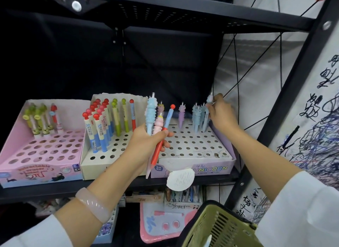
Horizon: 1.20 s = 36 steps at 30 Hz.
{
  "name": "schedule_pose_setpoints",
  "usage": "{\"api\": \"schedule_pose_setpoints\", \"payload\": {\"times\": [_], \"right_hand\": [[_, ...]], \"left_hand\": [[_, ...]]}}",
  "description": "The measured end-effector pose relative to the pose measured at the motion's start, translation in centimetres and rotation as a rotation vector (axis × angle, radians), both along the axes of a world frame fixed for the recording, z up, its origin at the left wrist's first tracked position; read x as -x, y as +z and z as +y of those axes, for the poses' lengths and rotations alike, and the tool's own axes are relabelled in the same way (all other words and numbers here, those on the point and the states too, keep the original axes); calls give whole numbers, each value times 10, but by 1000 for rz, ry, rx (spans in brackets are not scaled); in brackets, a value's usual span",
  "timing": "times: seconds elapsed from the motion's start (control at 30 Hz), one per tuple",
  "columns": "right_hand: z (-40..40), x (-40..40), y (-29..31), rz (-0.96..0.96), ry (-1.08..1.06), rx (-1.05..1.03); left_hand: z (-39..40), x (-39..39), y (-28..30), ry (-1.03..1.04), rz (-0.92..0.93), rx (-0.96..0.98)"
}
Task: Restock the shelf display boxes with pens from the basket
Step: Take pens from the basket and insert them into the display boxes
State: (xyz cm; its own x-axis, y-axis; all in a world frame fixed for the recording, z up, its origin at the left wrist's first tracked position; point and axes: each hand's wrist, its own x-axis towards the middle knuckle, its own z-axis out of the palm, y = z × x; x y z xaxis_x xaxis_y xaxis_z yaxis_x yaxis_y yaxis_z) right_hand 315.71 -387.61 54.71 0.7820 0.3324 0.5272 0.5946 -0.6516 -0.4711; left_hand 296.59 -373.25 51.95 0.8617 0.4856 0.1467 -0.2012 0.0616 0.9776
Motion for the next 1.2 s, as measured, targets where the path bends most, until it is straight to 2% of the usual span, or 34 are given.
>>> {"api": "schedule_pose_setpoints", "payload": {"times": [0.27,0.47,0.53,0.6,0.67,0.77,0.87,1.0,1.1,1.2], "right_hand": [[2,2,-12,86,29,14],[3,-2,-21,320,13,172],[3,4,-22,262,-59,202],[8,18,-15,109,-138,122],[19,40,-2,48,-39,-46],[45,86,11,339,399,-192],[65,117,12,605,641,-260],[84,122,22,588,553,-440],[98,109,40,491,423,-648],[110,94,43,267,298,-569]], "left_hand": [[3,4,-2,3,-24,23],[4,10,-3,3,-28,28],[6,13,-4,-5,-31,34],[9,16,-4,1,-29,31],[11,17,-3,16,-29,31],[13,19,-1,26,-39,28],[17,25,-2,24,-63,30],[29,38,-4,26,-54,87],[44,48,-7,88,-12,7],[58,55,-10,162,-4,-12]]}}
